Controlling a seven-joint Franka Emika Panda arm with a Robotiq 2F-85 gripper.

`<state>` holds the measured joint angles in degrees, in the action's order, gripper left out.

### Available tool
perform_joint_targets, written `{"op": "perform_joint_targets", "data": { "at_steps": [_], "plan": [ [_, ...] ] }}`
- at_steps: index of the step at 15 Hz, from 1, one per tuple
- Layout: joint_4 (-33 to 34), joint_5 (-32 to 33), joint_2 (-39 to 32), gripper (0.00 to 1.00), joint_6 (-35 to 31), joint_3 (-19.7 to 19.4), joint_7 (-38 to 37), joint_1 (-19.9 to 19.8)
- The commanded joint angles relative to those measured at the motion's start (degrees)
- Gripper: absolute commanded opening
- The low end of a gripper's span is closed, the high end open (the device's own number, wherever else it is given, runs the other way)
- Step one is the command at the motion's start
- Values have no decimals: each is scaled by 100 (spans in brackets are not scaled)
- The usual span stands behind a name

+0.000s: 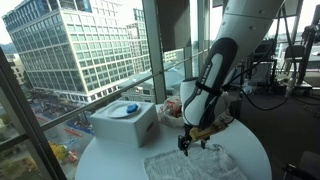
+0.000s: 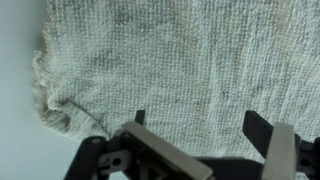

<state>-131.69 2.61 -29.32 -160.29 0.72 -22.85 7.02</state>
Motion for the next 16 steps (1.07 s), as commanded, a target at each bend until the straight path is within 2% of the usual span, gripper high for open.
{"op": "perform_joint_targets", "data": {
  "at_steps": [1,9,16],
  "plan": [
    [617,-115,-531,100,-19,-221,101,246],
    [1316,-207,-1214,100,70,-321,137,268],
    [1617,-356,-1441,100,85,-329,187,154]
  ]
}}
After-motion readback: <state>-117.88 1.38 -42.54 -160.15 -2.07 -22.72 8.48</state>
